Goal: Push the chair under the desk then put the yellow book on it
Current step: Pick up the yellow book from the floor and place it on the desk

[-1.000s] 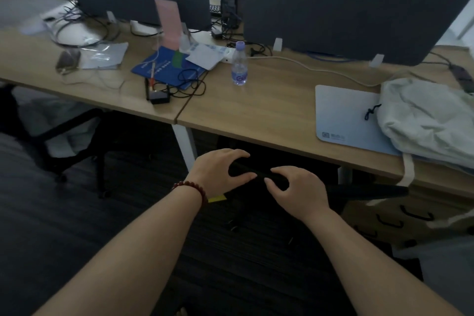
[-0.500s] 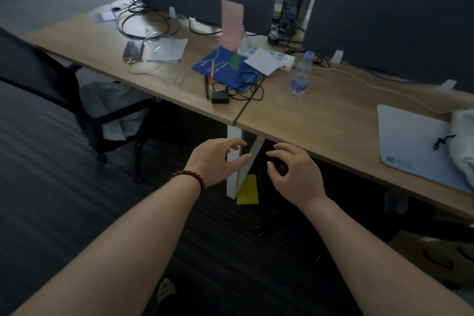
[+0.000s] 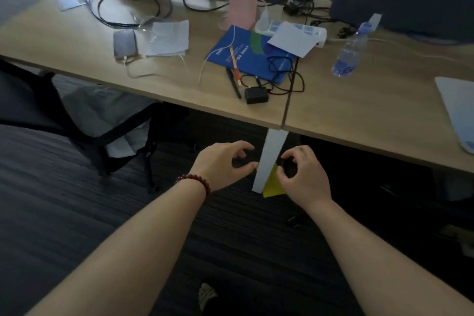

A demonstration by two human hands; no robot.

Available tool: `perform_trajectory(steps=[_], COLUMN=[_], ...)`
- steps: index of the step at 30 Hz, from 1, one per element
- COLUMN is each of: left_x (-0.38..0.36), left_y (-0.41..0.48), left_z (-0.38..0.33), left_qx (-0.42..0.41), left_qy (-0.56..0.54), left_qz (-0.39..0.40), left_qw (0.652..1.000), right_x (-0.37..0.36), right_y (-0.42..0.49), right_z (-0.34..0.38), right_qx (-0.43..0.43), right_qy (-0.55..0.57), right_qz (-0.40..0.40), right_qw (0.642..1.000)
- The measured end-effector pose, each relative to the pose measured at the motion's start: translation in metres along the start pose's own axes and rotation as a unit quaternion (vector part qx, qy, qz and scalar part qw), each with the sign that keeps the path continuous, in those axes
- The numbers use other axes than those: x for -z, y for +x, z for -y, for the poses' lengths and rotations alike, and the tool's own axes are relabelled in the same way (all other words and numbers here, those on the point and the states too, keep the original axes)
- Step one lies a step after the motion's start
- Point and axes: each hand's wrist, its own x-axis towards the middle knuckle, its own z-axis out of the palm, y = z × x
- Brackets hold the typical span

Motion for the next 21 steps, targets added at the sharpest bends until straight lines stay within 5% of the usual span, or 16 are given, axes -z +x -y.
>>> perform_trajectory(steps=[12, 21], left_x=[-0.069, -0.197], left_y=[0.041, 0.076], left_z=[0.046, 0.096], left_qx=[0.054, 0.054], left_qy=[-0.115, -0.131], left_qz=[0.013, 0.036], left_qw=[0.992, 0.989], right_x=[-0.064, -0.158], right_y=[0.018, 0.038], right_z=[-0.055, -0.146], right_qx=[-0.104, -0.119], right_qy=[0.016, 0.062], right_qz=[0.012, -0.031], right_qw=[0.994, 0.990])
